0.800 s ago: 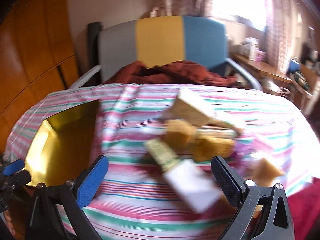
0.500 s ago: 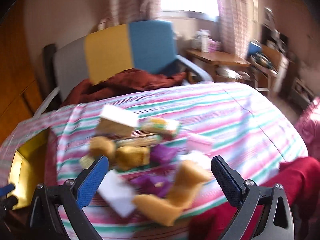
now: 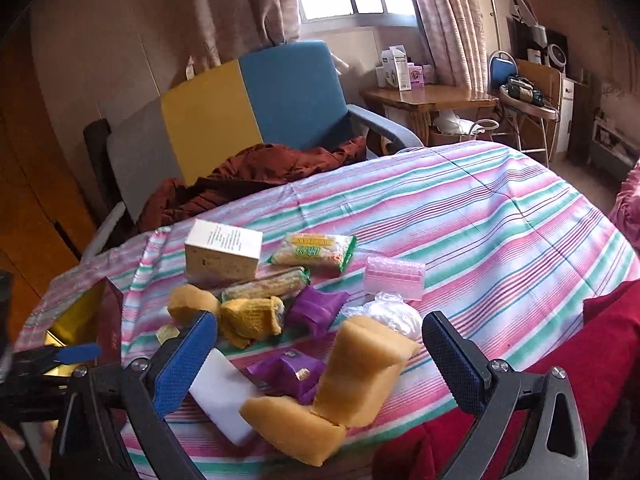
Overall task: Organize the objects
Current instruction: 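Grasp the small green-and-white box with the left tool and lift it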
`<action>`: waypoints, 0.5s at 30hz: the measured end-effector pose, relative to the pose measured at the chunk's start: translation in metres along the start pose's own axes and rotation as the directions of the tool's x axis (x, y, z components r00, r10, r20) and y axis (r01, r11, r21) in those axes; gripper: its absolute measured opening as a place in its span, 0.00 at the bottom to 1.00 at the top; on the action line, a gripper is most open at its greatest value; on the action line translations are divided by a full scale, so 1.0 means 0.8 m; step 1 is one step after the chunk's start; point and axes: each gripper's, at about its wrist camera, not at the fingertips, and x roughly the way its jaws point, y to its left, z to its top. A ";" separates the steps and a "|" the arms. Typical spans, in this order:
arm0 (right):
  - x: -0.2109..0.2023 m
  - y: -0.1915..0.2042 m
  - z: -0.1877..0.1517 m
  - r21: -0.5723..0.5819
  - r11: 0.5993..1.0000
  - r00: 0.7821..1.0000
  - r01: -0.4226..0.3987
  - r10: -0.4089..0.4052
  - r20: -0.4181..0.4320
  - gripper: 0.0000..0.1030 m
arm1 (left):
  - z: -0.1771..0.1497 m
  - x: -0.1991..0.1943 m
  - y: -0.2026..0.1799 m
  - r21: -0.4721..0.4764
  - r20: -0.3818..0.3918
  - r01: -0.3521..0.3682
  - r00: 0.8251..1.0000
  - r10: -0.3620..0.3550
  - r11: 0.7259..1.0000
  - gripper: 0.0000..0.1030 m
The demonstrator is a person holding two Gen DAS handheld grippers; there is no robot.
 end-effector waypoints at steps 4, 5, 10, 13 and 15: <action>0.002 -0.012 0.002 0.063 0.997 0.999 -0.037 0.037 -0.001 1.00 | 0.018 0.040 0.000 -0.035 -0.050 -0.045 0.998 0.043 0.998 0.77; 0.002 -0.015 0.003 0.071 0.996 0.999 -0.046 0.047 -0.002 1.00 | 0.021 0.049 0.001 -0.049 -0.061 -0.044 0.997 0.041 0.998 0.78; 0.007 -0.016 0.006 0.089 0.994 0.997 -0.069 0.070 -0.011 1.00 | 0.030 0.084 0.016 -0.146 -0.110 -0.051 0.993 0.035 0.988 0.78; 0.007 -0.016 0.005 0.086 0.993 0.997 -0.080 0.081 -0.013 1.00 | 0.031 0.102 0.025 -0.186 -0.127 -0.041 0.992 0.018 0.982 0.68; 0.008 -0.014 0.005 0.078 0.993 0.996 -0.086 0.087 -0.018 1.00 | 0.026 0.101 0.024 -0.164 -0.110 -0.057 0.993 0.039 0.985 0.55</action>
